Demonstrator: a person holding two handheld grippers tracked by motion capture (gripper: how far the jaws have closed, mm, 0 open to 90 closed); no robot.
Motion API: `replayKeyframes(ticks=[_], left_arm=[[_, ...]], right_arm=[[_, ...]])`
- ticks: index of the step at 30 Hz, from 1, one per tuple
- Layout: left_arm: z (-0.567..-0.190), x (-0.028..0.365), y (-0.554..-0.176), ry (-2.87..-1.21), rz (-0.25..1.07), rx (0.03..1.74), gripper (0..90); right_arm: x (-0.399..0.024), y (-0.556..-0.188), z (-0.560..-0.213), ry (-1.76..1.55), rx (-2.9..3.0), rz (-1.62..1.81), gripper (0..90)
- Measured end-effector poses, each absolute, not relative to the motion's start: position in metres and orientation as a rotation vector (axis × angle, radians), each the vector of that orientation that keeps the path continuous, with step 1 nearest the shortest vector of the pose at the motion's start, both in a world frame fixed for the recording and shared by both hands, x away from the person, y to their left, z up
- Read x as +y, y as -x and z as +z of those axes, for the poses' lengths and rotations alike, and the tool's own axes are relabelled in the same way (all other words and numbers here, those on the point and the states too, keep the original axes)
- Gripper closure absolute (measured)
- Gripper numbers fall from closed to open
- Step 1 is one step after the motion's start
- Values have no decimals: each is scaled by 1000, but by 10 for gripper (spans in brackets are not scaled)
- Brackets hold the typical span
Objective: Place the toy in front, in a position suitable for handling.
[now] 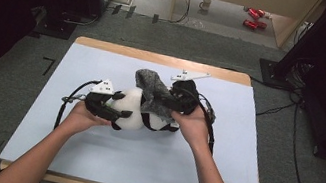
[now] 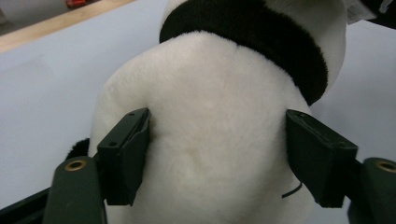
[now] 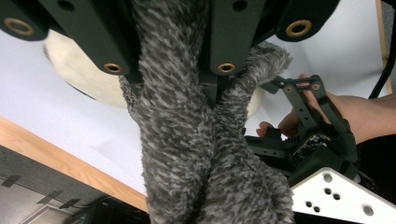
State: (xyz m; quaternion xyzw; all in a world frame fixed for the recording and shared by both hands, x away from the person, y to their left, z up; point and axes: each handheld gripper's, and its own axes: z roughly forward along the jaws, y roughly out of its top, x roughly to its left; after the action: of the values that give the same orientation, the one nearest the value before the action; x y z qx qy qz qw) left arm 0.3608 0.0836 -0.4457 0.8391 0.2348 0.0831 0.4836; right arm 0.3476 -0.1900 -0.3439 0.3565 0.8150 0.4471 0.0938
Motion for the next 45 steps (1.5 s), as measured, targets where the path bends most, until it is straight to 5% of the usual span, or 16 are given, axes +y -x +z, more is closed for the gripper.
replayKeyframes(ticks=[10, 16, 30, 45], left_arm=[[-444, 85, -357, -2046, 193, 568, 619], [-424, 86, -361, -1980, 100, 608, 734], [-415, 92, -360, -1914, 62, 602, 774], [-419, 93, -363, -1924, 39, 621, 775]], right_arm=[[-173, -351, -349, -1054, 2444, 1324, 774], [-165, -352, -344, -1041, 2449, 1344, 775], [-152, -356, -356, -1042, 2483, 1253, 776], [-222, -362, -360, -1175, 2372, 1136, 775]])
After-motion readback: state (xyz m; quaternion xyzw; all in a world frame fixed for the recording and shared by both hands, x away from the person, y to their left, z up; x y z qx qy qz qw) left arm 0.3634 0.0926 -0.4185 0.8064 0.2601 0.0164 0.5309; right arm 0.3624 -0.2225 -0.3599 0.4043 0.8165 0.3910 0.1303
